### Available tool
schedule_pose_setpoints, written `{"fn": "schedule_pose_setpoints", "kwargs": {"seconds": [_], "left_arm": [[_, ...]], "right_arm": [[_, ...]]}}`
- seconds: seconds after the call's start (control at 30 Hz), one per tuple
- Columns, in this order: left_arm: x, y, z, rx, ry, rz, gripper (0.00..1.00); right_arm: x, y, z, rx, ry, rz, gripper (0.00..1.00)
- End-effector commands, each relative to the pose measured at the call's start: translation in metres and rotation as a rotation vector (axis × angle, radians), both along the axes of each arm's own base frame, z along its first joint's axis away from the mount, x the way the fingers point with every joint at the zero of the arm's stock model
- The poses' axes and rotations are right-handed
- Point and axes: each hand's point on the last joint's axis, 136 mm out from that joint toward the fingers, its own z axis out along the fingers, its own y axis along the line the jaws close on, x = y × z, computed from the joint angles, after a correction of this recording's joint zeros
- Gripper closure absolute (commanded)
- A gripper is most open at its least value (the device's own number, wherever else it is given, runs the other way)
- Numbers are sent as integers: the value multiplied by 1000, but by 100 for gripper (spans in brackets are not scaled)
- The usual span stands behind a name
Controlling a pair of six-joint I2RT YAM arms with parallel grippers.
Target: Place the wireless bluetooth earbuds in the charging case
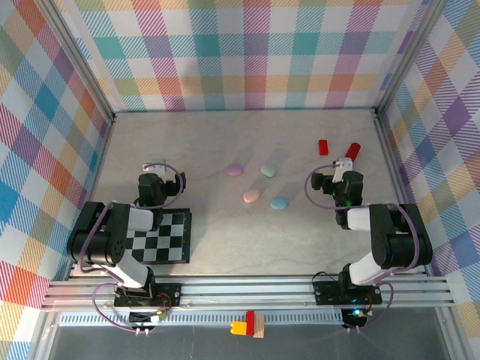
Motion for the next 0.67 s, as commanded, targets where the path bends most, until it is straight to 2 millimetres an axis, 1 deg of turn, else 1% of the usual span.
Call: {"fn": "schedule_pose_setpoints", "kwargs": {"seconds": [0.0, 0.63], "left_arm": [[-1, 0, -3, -15, 15, -2, 0], [0, 0, -3, -15, 17, -3, 0]], "right_arm": [[4, 3, 4, 18, -13, 15, 1], [4, 3, 5, 17, -16, 17, 1]]}}
